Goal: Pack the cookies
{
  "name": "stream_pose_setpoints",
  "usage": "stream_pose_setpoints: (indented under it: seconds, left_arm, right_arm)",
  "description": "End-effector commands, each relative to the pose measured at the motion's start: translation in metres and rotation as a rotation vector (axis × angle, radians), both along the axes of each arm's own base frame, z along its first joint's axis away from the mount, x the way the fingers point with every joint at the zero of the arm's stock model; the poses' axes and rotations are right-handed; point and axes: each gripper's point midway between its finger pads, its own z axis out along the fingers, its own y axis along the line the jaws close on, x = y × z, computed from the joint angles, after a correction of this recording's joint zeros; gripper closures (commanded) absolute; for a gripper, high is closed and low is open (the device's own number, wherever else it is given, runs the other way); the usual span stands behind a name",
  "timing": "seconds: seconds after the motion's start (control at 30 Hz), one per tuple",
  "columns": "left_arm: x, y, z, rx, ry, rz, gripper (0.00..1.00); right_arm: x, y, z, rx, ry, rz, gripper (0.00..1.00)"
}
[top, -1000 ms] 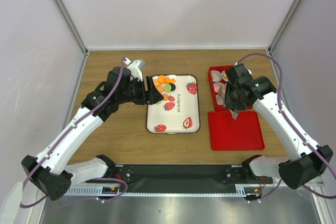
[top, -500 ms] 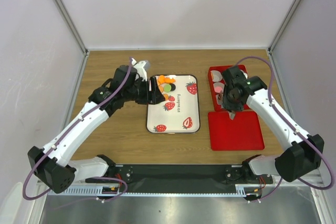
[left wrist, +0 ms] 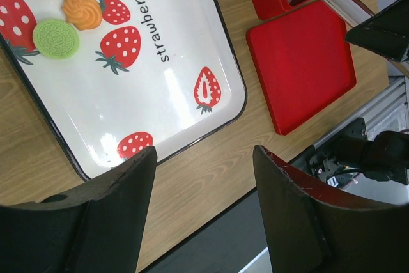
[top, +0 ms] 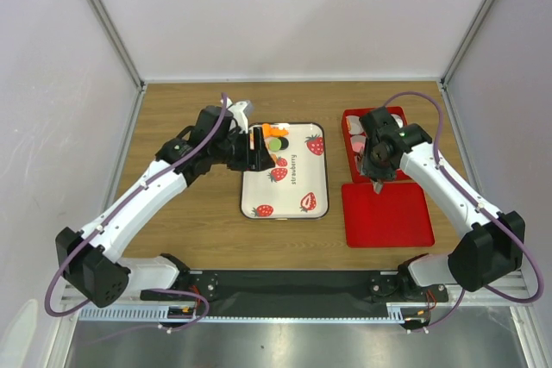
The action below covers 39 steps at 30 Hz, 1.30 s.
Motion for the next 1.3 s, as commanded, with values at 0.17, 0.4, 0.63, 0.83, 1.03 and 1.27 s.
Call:
stream_pose_setpoints:
  seconds: [0.17, 0.4, 0.63, 0.83, 1.03, 1.27]
  left_arm:
    - [0.009, -0.010, 0.020, -0.030, -0.057, -0.034, 0.32]
    - [0.007, -0.010, 0.017, -0.033, -0.046, -0.037, 0.32]
    - [0.005, -0.009, 0.018, -0.036, -0.050, -0.037, 0.32]
    - [0.001, -0.006, 0.022, -0.039, -0.060, -0.039, 0.32]
    - [0.000, -0.003, 0.045, -0.048, -0.101, -0.031, 0.32]
    - [0.004, 0.008, 0.080, -0.071, -0.155, 0.019, 0.32]
  right_arm:
    - [0.005, -0.001, 0.012, 0.009, -0.038, 0.002, 0.59]
    - [0.000, -0.003, 0.020, 0.008, -0.040, 0.008, 0.54]
    - [-0.002, 0.000, 0.027, 0.035, -0.055, 0.008, 0.49]
    - [0.003, 0.003, 0.039, 0.056, -0.089, 0.006, 0.47]
    - [0.024, 0.029, 0.071, 0.124, -0.156, 0.050, 0.50]
    - [0.038, 0.119, 0.056, 0.146, -0.123, 0.247, 0.50]
